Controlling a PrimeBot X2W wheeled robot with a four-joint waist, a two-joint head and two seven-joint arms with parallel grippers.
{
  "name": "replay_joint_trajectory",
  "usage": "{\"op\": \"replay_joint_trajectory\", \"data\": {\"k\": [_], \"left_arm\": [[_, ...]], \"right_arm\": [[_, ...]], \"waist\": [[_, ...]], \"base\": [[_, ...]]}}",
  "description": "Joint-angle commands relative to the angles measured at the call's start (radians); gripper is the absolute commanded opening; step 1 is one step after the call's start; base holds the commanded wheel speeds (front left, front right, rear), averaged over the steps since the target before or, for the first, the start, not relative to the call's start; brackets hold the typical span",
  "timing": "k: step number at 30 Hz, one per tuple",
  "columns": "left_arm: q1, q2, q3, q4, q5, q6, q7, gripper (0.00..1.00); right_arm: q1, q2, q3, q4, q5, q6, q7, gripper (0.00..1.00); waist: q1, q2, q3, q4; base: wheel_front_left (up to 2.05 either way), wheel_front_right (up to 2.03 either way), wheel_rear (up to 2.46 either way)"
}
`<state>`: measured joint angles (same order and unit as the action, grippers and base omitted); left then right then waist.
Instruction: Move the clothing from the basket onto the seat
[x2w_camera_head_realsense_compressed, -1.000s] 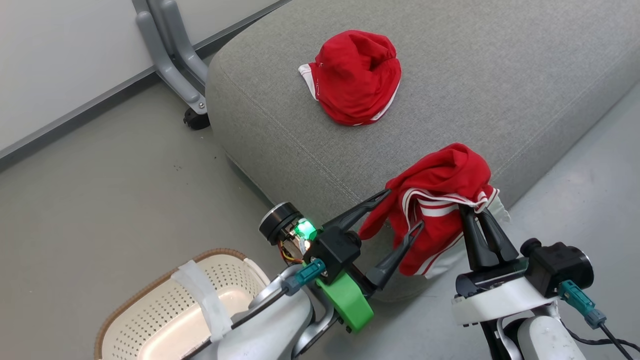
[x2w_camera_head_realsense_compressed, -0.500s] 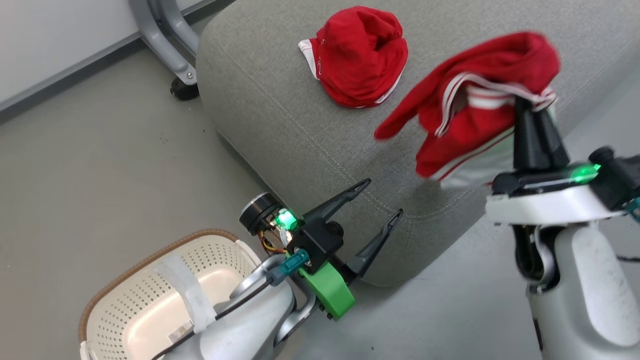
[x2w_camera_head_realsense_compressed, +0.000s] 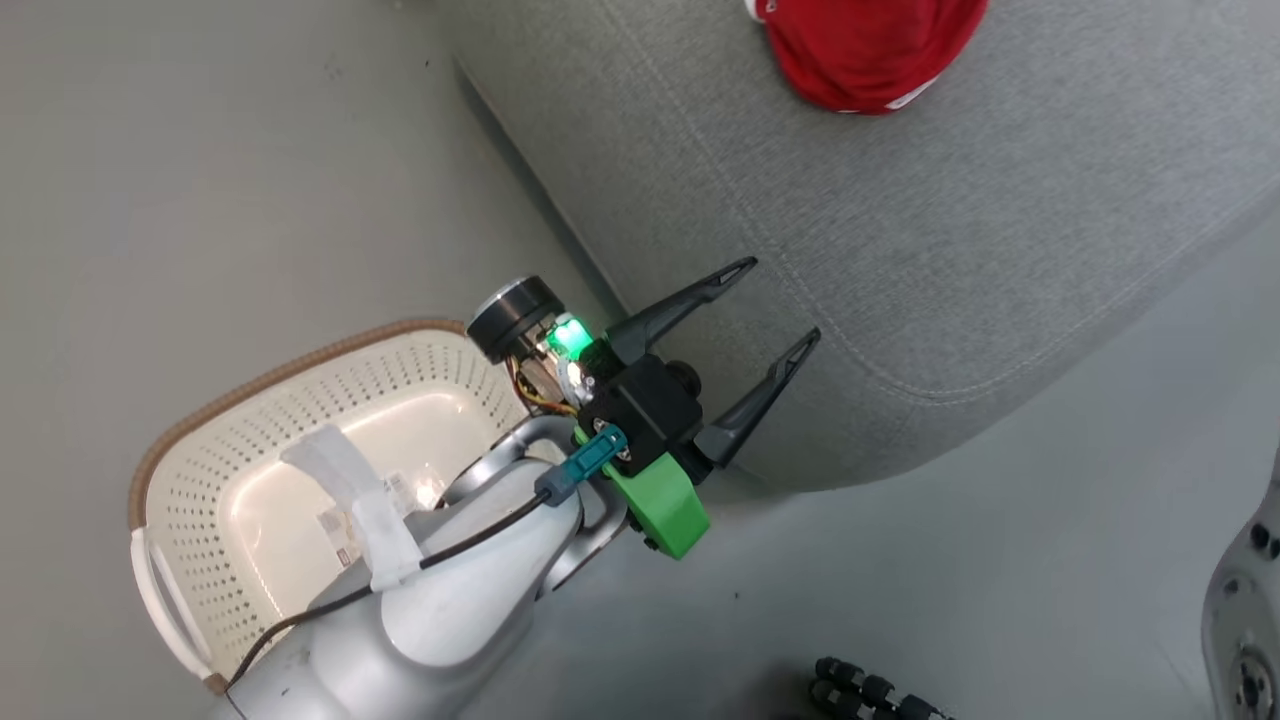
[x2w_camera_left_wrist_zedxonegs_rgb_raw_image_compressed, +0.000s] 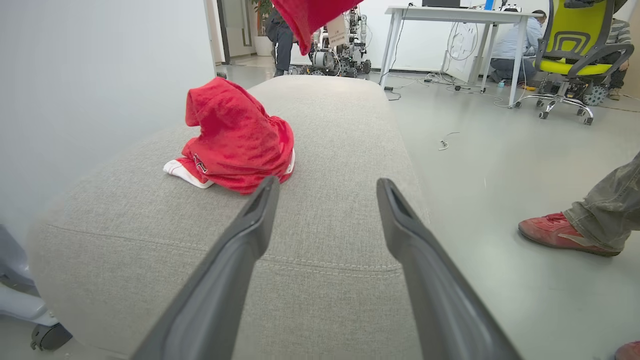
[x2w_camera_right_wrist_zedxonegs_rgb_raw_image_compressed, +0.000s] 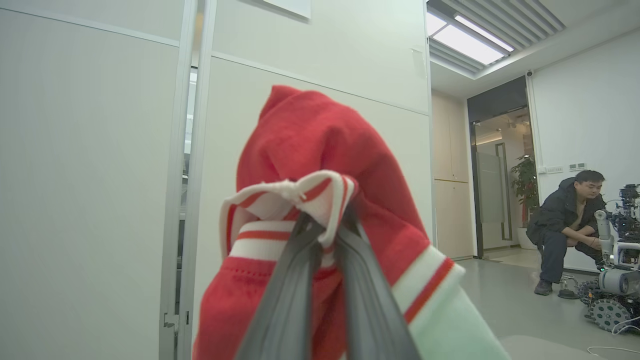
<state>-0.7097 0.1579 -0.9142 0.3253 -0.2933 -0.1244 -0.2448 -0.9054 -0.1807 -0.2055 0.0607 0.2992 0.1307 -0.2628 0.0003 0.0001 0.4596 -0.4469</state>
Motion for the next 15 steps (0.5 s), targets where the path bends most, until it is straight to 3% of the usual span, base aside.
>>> {"op": "replay_joint_trajectory", "data": {"k": [1, 10, 15], "left_arm": [[-0.035, 0.009, -0.002, -0.007, 0.01, -0.005, -0.001, 1.0], [-0.101, 0.004, -0.01, -0.035, 0.017, -0.006, -0.005, 1.0], [-0.108, 0.014, -0.005, -0.035, 0.012, -0.001, -0.008, 1.0]], "right_arm": [[-0.038, -0.016, -0.005, 0.015, 0.002, 0.0, -0.003, 0.0], [-0.144, -0.091, -0.035, 0.184, 0.009, 0.0, -0.003, 0.0], [-0.098, -0.068, -0.037, 0.32, -0.043, 0.0, -0.003, 0.0]], "waist": [[-0.0003, -0.0001, 0.158, 0.115], [-0.0003, -0.0001, 0.267, 0.172], [-0.0003, -0.0001, 0.287, 0.172]], "base": [[0.0, 0.0, 0.0], [0.0, 0.0, 0.0], [0.0, 0.0, 0.0]]}}
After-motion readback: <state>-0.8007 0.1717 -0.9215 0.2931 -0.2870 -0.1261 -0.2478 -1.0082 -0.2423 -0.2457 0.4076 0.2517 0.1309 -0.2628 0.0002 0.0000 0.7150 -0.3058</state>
